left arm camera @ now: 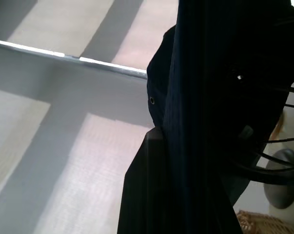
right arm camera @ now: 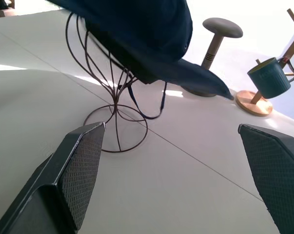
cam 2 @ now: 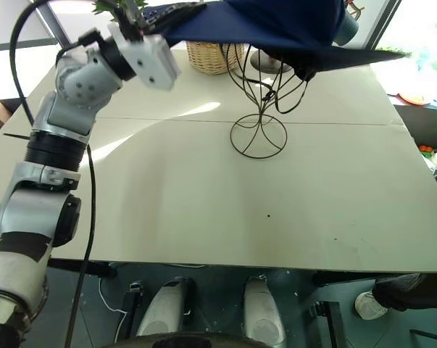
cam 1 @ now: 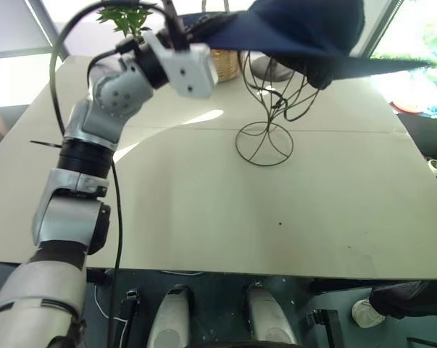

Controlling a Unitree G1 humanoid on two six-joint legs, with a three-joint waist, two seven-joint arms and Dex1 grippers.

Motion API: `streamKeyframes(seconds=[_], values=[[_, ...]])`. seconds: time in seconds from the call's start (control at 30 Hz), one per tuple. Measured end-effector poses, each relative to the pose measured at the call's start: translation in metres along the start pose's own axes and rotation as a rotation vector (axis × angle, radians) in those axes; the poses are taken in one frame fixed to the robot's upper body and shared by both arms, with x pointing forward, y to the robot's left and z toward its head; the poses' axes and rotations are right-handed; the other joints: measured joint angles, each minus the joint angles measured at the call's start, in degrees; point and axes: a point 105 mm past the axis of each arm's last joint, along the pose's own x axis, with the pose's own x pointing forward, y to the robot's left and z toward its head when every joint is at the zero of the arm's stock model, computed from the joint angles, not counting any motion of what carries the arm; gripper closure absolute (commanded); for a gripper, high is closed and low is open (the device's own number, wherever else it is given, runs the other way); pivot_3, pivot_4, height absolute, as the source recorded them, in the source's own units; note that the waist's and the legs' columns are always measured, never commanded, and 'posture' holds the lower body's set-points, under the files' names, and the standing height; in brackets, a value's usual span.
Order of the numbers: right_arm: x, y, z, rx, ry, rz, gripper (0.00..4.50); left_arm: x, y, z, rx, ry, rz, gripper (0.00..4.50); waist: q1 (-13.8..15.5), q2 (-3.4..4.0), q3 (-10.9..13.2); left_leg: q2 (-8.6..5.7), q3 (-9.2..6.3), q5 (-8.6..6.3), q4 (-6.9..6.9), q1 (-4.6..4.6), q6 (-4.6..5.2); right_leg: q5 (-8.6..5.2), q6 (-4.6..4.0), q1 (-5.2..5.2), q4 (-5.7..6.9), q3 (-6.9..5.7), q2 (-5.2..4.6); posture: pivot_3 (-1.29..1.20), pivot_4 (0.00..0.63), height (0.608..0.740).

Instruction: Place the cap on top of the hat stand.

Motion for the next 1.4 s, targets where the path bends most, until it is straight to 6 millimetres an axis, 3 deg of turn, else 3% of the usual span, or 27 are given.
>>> streamKeyframes(seconds=[0.2, 0.4, 0.57, 0.7, 0.93, 1.03, 1.27, 1.4], values=[[-0.003, -0.007, -0.005, 0.023, 0.012, -0.027, 0.0, -0.012, -0.045, 0.004, 0.103, -0.049, -0.12, 4.47, -0.39, 0.0, 0.0, 0.0, 0.01, 0.0, -0.03, 0.04, 0.0, 0.01, 0.03, 0.02, -0.01, 0.0, 0.0, 0.0, 0.15, 0.74], [-0.003, -0.007, -0.005, 0.02, 0.013, -0.029, 0.0, -0.018, -0.064, -0.006, 0.075, -0.009, -0.157, 4.47, -0.24, 0.01, -0.01, 0.0, 0.02, 0.0, -0.01, 0.03, 0.0, 0.02, 0.04, 0.02, 0.0, -0.01, 0.0, 0.0, 0.15, 0.74], [-0.003, -0.006, -0.009, 0.021, 0.035, -0.03, 0.0, -0.013, -0.078, -0.021, -0.135, 0.125, -0.133, 4.47, -0.11, 0.0, -0.01, -0.01, 0.02, 0.0, 0.01, 0.01, 0.0, 0.02, 0.04, 0.03, 0.0, -0.01, -0.01, 0.0, 0.15, 0.74], [-0.003, -0.006, -0.01, 0.016, 0.045, -0.034, 0.0, -0.016, -0.082, -0.024, -0.211, 0.16, -0.141, 4.47, -0.57, 0.02, -0.02, 0.01, 0.01, 0.0, -0.06, 0.06, 0.01, 0.02, 0.05, 0.01, 0.01, -0.01, 0.0, 0.0, 0.15, 0.74], [-0.002, -0.006, -0.01, 0.006, 0.05, -0.035, 0.0, -0.024, -0.079, -0.016, -0.157, 0.112, -0.186, 4.47, -0.43, 0.03, -0.02, 0.0, 0.01, 0.0, -0.03, 0.06, 0.01, 0.03, 0.05, 0.02, 0.01, -0.01, 0.0, 0.0, 0.15, 0.74], [-0.002, -0.005, -0.01, -0.001, 0.047, -0.032, 0.0, -0.027, -0.079, -0.018, -0.149, 0.118, -0.199, 3.53, -0.23, 0.03, -0.02, 0.0, 0.02, 0.0, 0.0, 0.04, 0.0, 0.02, 0.05, 0.03, 0.01, -0.01, 0.0, 0.0, 0.15, 0.74], [0.002, -0.005, -0.013, -0.006, 0.049, -0.022, 0.0, -0.031, -0.081, -0.015, -0.135, 0.099, -0.249, 0.05, -0.31, 0.03, -0.02, 0.0, 0.01, 0.0, -0.01, 0.04, 0.0, 0.02, 0.05, 0.03, 0.0, -0.01, 0.0, 0.0, 0.15, 0.74], [0.006, -0.003, -0.016, -0.005, 0.063, -0.005, 0.0, -0.037, -0.083, -0.01, -0.131, 0.071, -0.273, 0.05, -0.42, 0.03, -0.02, 0.01, 0.01, 0.0, -0.03, 0.05, 0.01, 0.02, 0.05, 0.03, 0.01, -0.01, 0.0, 0.0, 0.15, 0.74]])
